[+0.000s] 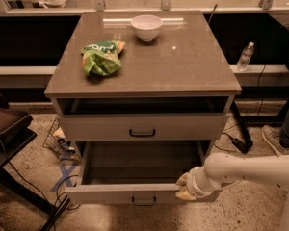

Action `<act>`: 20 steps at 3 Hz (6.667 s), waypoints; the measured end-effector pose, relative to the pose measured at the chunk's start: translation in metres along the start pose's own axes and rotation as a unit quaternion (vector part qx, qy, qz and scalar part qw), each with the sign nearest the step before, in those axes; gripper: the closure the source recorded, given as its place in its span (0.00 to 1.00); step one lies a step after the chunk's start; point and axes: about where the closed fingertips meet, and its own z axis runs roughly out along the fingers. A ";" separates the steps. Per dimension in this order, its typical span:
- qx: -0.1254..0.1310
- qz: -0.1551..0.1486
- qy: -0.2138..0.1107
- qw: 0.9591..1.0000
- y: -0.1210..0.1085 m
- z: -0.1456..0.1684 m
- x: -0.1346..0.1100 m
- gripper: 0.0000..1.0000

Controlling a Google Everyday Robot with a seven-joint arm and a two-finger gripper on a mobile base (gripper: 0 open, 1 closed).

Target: Open middle drawer

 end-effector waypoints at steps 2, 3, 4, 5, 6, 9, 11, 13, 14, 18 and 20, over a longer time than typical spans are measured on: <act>-0.001 0.000 0.000 1.000 0.001 0.001 0.000 0.00; -0.001 0.000 0.000 1.000 0.000 0.000 0.000 0.00; -0.003 -0.014 0.019 1.000 -0.002 -0.002 -0.008 0.16; -0.003 -0.014 0.046 0.999 0.004 -0.004 -0.010 0.39; 0.021 0.017 0.079 0.997 0.017 -0.022 -0.013 0.70; 0.029 0.123 0.141 0.982 0.092 -0.067 0.025 1.00; 0.065 0.030 0.073 0.995 0.006 -0.081 -0.004 1.00; 0.060 -0.017 0.032 0.998 -0.069 -0.072 0.004 1.00; 0.053 -0.020 0.035 0.998 -0.070 -0.065 0.003 1.00; -0.041 -0.014 0.012 0.999 -0.072 0.066 0.005 1.00; -0.027 0.020 0.023 0.999 -0.042 0.046 0.020 1.00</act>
Offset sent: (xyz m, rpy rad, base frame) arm 0.0000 0.0000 0.0000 0.0000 0.0001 0.0001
